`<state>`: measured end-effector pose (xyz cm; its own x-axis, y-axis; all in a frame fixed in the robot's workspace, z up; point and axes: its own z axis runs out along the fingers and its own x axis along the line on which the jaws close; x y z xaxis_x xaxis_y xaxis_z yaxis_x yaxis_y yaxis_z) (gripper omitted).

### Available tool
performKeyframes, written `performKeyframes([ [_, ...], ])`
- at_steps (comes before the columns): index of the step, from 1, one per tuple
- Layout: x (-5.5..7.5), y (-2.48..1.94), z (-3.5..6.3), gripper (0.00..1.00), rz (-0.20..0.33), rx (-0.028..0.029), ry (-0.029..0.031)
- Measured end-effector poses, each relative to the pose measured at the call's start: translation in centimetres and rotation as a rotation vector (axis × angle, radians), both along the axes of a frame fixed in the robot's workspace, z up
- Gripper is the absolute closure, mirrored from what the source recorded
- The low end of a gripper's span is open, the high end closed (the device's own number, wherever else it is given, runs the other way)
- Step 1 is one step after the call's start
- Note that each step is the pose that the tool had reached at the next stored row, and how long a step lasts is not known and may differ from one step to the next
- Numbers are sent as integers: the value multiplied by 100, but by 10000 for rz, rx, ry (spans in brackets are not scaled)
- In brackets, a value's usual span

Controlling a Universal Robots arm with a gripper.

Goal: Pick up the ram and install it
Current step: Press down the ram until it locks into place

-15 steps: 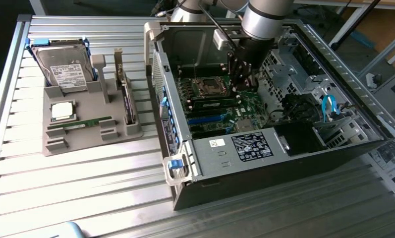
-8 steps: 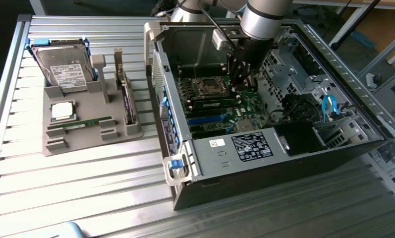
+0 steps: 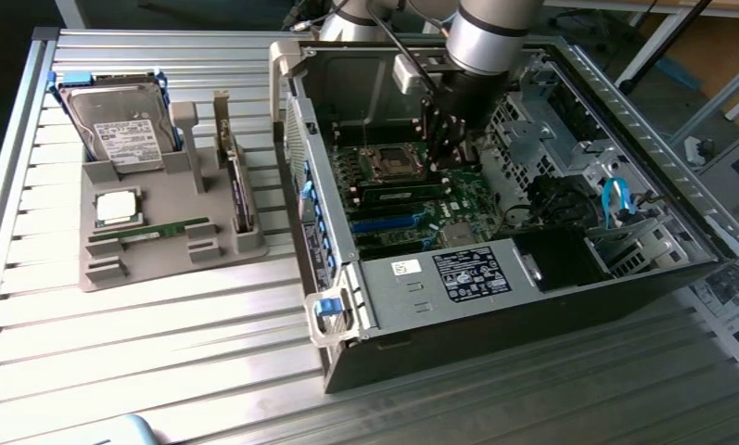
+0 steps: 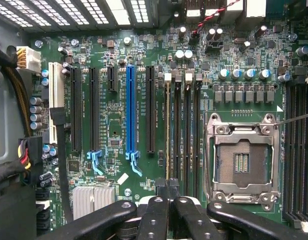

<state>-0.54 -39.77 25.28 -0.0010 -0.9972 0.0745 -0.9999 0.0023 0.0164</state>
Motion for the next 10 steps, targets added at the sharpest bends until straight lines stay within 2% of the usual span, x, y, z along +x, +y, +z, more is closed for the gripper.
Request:
performKeyframes([
  [10,-27,0,0,89,0,-1,0],
])
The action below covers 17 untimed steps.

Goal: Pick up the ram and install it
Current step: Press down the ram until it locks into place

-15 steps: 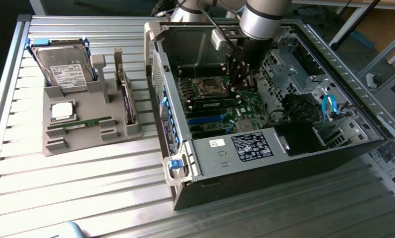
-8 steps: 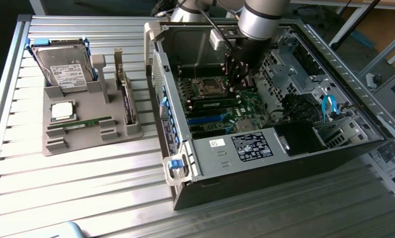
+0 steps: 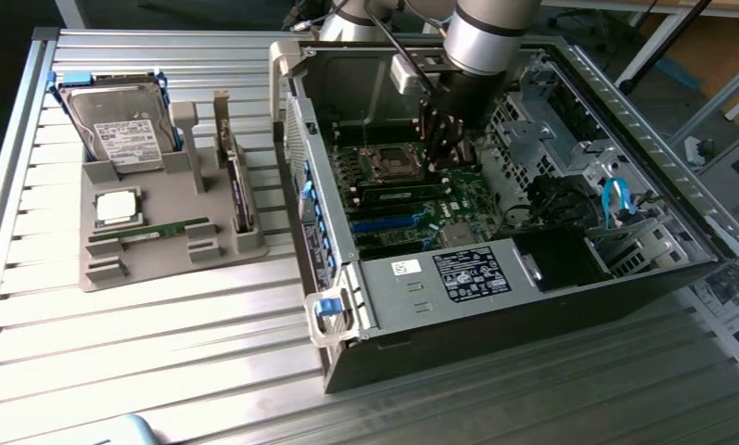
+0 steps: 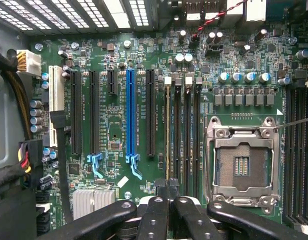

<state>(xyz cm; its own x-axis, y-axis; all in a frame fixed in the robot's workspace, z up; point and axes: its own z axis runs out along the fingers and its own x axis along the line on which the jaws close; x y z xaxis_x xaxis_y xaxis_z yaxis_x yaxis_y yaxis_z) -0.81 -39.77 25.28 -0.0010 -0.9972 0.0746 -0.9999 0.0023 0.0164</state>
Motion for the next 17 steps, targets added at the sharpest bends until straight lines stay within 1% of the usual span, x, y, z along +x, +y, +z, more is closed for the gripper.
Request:
performKeyframes([
  [8,-17,0,-1,89,-1,1,-1],
  [12,-63,0,-2,89,0,1,0],
  [17,-84,0,-1,89,1,1,0],
])
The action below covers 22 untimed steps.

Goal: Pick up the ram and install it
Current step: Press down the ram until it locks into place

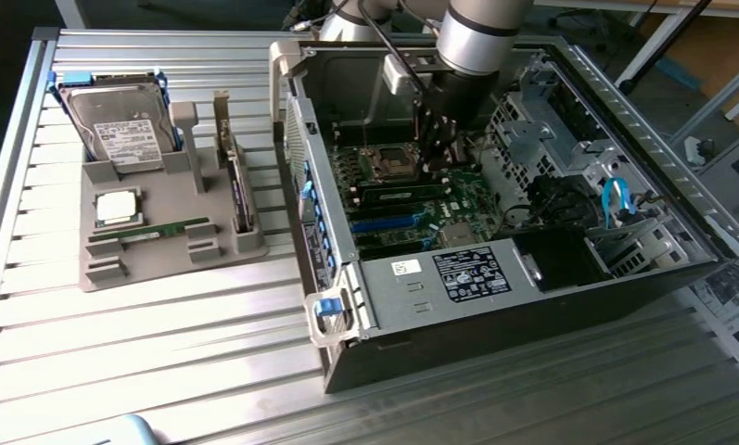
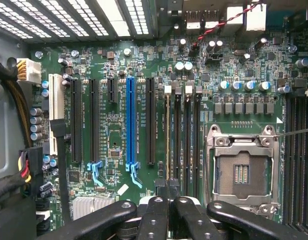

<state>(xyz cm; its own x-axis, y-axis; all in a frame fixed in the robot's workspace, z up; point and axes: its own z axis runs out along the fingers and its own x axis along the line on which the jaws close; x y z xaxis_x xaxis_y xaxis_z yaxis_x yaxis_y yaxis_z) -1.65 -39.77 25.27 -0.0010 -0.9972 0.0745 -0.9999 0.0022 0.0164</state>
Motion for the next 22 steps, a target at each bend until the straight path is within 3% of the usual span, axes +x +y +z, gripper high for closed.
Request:
performKeyframes([
  [22,-259,-1,-20,89,-1,1,0],
])
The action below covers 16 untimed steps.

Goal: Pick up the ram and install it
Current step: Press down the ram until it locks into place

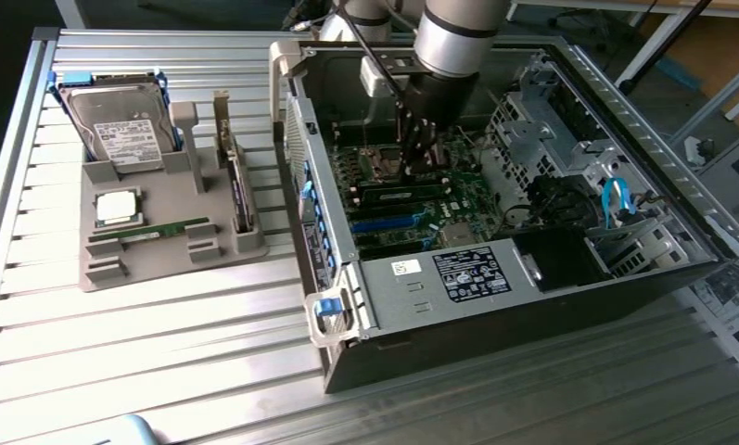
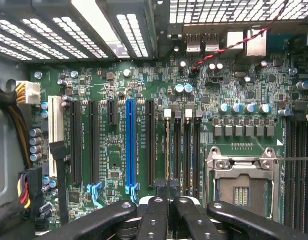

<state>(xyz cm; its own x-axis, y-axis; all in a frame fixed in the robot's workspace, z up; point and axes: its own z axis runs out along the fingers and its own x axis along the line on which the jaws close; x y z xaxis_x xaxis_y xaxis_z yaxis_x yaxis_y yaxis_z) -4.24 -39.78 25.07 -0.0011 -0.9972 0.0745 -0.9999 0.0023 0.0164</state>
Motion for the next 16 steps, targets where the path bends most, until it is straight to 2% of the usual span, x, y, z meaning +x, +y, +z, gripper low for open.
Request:
performKeyframes([
  [16,-291,0,-35,89,-1,1,0],
])
